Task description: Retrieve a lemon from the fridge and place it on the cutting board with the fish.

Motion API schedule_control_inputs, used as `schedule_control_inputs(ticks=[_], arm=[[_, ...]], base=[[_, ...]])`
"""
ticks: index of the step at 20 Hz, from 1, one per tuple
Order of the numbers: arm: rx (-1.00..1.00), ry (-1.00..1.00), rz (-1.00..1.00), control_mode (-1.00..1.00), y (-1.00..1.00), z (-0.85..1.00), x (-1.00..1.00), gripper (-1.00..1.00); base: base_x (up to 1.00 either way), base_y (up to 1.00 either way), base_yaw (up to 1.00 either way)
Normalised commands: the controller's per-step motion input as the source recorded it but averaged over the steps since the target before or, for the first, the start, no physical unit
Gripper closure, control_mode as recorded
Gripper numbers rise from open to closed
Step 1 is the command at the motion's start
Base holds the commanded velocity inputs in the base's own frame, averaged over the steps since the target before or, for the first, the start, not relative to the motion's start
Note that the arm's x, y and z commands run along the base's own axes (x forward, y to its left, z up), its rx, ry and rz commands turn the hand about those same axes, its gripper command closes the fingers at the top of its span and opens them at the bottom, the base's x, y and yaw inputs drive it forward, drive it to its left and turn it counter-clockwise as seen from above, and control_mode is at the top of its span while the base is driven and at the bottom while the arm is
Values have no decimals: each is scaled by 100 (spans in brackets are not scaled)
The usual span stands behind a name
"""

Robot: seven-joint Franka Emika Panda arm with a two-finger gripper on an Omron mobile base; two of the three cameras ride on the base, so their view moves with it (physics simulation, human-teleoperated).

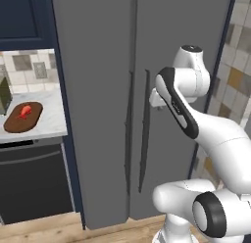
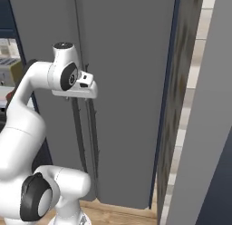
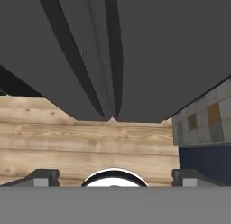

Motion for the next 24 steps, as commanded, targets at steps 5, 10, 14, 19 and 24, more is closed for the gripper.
schedule_control_inputs(ticks=[5, 10, 14, 19, 24], arm=[[0, 0, 0, 100, 0, 0, 0, -100], [0, 0, 0, 100, 0, 0, 0, -100], [0, 0, 0, 100, 0, 0, 0, -100], [0, 0, 0, 100, 0, 0, 0, -100], [0, 0, 0, 100, 0, 0, 0, -100]], base=[[-15, 46, 2], [-2, 45, -2], [0, 14, -7], [0, -27, -2], [0, -4, 0]])
